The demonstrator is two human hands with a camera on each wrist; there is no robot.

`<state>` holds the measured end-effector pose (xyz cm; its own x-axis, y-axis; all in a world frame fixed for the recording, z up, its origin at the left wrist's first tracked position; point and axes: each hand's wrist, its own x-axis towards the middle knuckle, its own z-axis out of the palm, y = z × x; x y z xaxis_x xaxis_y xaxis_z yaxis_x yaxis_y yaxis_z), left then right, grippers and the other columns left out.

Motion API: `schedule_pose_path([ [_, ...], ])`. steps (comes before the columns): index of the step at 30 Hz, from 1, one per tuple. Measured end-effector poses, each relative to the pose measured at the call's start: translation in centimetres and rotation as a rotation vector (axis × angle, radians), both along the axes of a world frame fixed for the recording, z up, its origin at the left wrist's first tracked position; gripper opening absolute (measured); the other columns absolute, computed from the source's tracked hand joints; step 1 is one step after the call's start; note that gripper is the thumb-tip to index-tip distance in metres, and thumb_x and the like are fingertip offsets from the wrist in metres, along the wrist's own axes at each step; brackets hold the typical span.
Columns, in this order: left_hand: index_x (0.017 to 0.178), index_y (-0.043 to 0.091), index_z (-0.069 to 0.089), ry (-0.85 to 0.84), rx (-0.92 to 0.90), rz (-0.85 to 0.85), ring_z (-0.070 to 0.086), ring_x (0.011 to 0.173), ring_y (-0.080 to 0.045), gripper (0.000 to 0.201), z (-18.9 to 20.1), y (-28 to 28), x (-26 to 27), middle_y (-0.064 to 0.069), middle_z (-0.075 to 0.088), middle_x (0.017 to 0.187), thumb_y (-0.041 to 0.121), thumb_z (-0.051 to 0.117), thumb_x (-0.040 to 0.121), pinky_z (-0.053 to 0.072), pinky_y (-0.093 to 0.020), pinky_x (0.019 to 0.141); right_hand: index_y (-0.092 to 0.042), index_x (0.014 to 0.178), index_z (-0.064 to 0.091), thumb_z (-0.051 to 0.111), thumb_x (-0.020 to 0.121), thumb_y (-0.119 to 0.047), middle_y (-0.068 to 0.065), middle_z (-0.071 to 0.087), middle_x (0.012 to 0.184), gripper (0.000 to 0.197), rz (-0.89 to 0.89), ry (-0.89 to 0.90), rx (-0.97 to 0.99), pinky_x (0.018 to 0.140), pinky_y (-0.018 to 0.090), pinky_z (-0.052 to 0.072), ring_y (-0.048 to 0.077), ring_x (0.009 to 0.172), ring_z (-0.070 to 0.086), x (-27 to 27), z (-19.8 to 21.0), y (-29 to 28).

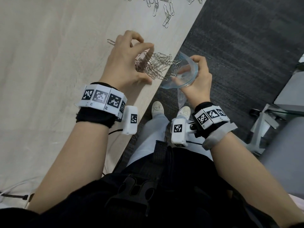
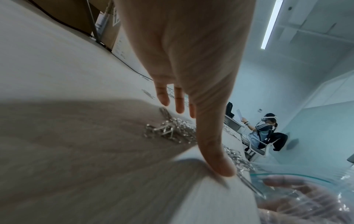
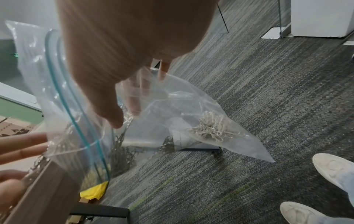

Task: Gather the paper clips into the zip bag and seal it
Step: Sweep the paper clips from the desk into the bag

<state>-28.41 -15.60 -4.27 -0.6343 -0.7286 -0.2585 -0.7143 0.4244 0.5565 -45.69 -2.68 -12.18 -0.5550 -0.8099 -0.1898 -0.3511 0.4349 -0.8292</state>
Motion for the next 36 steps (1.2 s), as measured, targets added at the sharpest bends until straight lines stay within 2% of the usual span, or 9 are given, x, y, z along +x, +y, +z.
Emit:
schedule_pose_path([
  [4, 0.122, 0.031, 0.057, -0.029, -0.025, -0.078, 0.036, 0.112, -0.030, 0.073, -0.2, 0.2, -0.6, -0.005, 0.044, 0.130, 0.051, 0.078, 0.054, 0.038, -0.040, 0.095, -0.062, 0.102, 0.037, 0.080, 0.062, -0.056, 0.005, 0.070, 0.099, 0.059, 0.003, 0.011, -0.005, 0.085, 0.050, 0.054, 0.027, 0.093, 0.068, 0.0, 0.0, 0.0],
  [9, 0.115, 0.028, 0.064, 0.073, 0.022, -0.047, 0.039, 0.105, -0.017, 0.054, -0.5, 0.6, -2.0, -0.004, 0.050, 0.120, 0.038, 0.079, 0.063, 0.037, -0.026, 0.087, -0.063, 0.102, 0.037, 0.080, 0.062, -0.049, 0.003, 0.071, 0.099, 0.061, -0.001, 0.016, -0.006, 0.084, 0.049, 0.054, 0.028, 0.093, 0.067, 0.0, 0.0, 0.0],
  [13, 0.106, 0.022, 0.069, 0.126, 0.022, -0.041, 0.048, 0.102, -0.023, 0.039, -0.8, 1.3, -3.2, -0.007, 0.055, 0.111, 0.028, 0.077, 0.068, 0.043, -0.034, 0.086, -0.063, 0.100, 0.037, 0.082, 0.061, -0.048, 0.003, 0.070, 0.098, 0.061, -0.013, 0.001, 0.009, 0.082, 0.049, 0.054, 0.027, 0.092, 0.067, 0.1, 0.1, -0.1],
  [20, 0.100, 0.014, 0.071, 0.221, 0.042, -0.093, 0.056, 0.098, -0.027, 0.034, -1.1, 2.2, -4.3, -0.010, 0.062, 0.102, 0.025, 0.076, 0.068, 0.045, -0.036, 0.083, -0.049, 0.101, 0.040, 0.081, 0.060, -0.050, 0.005, 0.070, 0.101, 0.058, -0.029, -0.030, 0.034, 0.085, 0.047, 0.054, 0.025, 0.095, 0.067, 0.2, 0.4, -0.1],
  [25, 0.103, 0.020, 0.069, 0.319, -0.103, 0.255, 0.051, 0.106, -0.019, 0.024, -0.6, 0.2, -1.5, -0.004, 0.061, 0.110, 0.026, 0.066, 0.080, 0.046, -0.030, 0.091, -0.055, 0.100, 0.040, 0.079, 0.059, -0.055, 0.010, 0.068, 0.101, 0.056, -0.019, -0.046, 0.022, 0.085, 0.051, 0.054, 0.027, 0.096, 0.065, 0.2, 0.3, 0.0],
  [28, 0.117, 0.025, 0.061, 0.075, -0.246, 0.420, 0.038, 0.120, -0.020, 0.032, -0.8, -1.7, 1.3, -0.002, 0.049, 0.129, 0.030, 0.057, 0.085, 0.036, -0.032, 0.099, -0.055, 0.100, 0.040, 0.080, 0.059, -0.056, 0.010, 0.067, 0.101, 0.057, -0.023, -0.049, 0.030, 0.083, 0.051, 0.055, 0.028, 0.096, 0.065, 0.4, 0.4, 0.0],
  [30, 0.121, 0.025, 0.056, -0.090, -0.205, 0.471, 0.033, 0.127, -0.025, 0.037, -1.0, -2.2, 2.8, -0.002, 0.043, 0.135, 0.029, 0.056, 0.084, 0.030, -0.032, 0.100, -0.053, 0.101, 0.040, 0.080, 0.060, -0.055, 0.010, 0.067, 0.101, 0.057, -0.027, -0.053, 0.024, 0.083, 0.050, 0.055, 0.028, 0.095, 0.066, 0.4, 0.4, 0.0],
  [34, 0.111, 0.017, 0.063, 0.035, -0.127, 0.452, 0.044, 0.116, -0.026, 0.032, -1.4, -2.4, 4.3, -0.009, 0.053, 0.120, 0.022, 0.060, 0.079, 0.032, -0.013, 0.094, -0.053, 0.101, 0.041, 0.080, 0.059, -0.056, 0.008, 0.069, 0.100, 0.057, -0.023, -0.050, 0.015, 0.084, 0.050, 0.055, 0.027, 0.093, 0.067, 0.4, 0.4, 0.0],
  [36, 0.102, 0.015, 0.067, 0.073, -0.112, 0.416, 0.053, 0.104, -0.027, 0.027, -1.5, -2.2, 4.4, -0.011, 0.059, 0.108, 0.020, 0.062, 0.076, 0.044, -0.025, 0.092, -0.052, 0.100, 0.042, 0.080, 0.058, -0.054, 0.007, 0.069, 0.098, 0.057, -0.030, -0.048, 0.015, 0.084, 0.050, 0.055, 0.027, 0.093, 0.067, 0.4, 0.4, 0.0],
])
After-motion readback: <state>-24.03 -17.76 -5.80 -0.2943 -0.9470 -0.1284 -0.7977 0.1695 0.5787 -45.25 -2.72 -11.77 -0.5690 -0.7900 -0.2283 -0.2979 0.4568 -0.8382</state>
